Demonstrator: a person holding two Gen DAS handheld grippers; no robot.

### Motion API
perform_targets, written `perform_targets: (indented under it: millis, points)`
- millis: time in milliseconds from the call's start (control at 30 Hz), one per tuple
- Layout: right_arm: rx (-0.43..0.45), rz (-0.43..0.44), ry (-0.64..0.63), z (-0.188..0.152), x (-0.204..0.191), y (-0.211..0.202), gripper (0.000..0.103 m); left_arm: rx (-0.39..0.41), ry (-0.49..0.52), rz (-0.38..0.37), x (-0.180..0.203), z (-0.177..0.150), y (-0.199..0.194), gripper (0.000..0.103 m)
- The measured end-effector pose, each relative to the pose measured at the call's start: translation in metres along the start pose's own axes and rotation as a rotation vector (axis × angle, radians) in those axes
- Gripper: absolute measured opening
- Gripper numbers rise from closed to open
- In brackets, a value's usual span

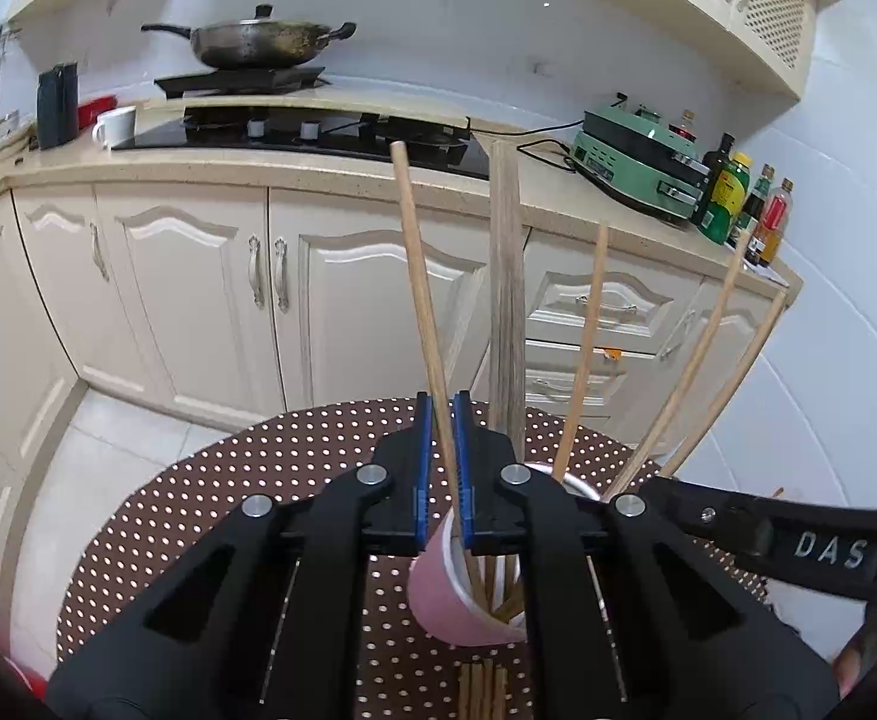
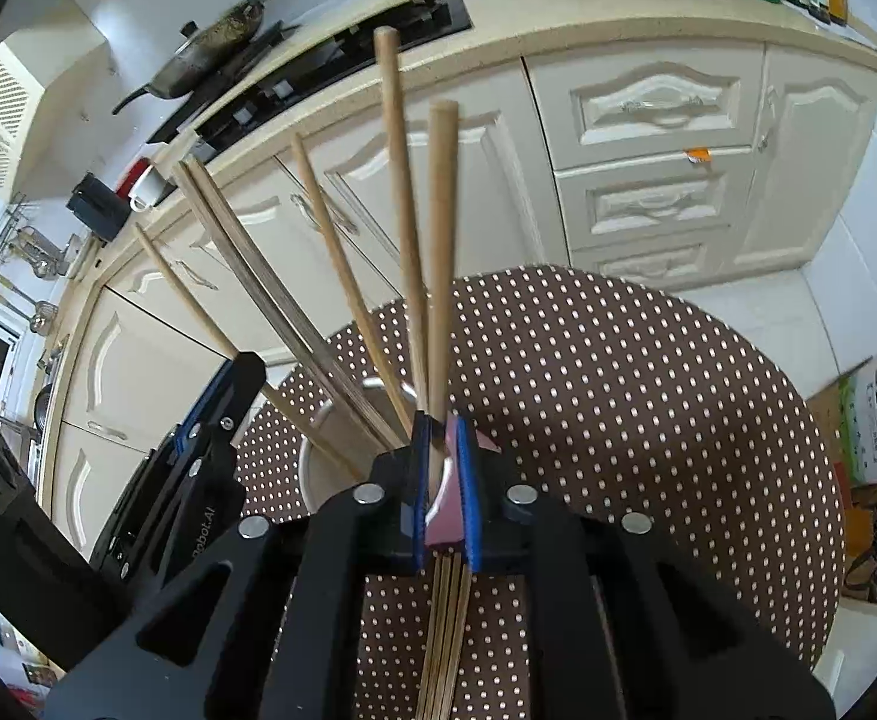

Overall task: Organize utensils
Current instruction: 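Lower the left tool's chopstick into the pink cup while the right tool lowers its own, then open the right tool over the cup while the left tool opens, releasing both chopsticks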

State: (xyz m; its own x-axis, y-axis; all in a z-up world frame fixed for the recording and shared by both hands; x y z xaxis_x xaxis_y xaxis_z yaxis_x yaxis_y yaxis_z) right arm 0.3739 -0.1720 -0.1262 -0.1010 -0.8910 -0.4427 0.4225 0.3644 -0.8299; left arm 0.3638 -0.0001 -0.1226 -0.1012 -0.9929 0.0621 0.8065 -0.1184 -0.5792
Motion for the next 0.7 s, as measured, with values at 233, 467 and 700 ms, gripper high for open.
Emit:
perform_targets:
  millis: [233,467,700]
  points:
    - [0.023,-0.03,0.02,-0.007,0.004,-0.016,0.044,-0.069,0.036,-0.027,-0.003,-0.004,-0.004,0.022]
    - [0.034,-0.066,0.023,-0.015,0.01,-0.032,0.051,-0.08,0.048,-0.016,-0.002,-0.007,-0.021,0.057]
    - [0.043,-0.075,0.003,-0.028,0.013,-0.048,0.057,-0.089,0.079,-0.021,0.004,-0.01,-0.046,0.057]
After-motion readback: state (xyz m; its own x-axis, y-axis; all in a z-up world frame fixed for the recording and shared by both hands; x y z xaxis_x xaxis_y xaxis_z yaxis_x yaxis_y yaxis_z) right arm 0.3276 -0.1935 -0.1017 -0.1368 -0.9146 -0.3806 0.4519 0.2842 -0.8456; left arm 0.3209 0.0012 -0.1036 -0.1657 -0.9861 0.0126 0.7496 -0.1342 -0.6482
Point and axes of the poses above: each gripper's, at about its wrist camera, not at the fingertips, and y roughly the way its jaws point, x to its right, z to its top, the point moved 2 cm from there along y, roughly the way its jaws point, and after that the axes turned 9 degrees about y, right-handed, at the moved point
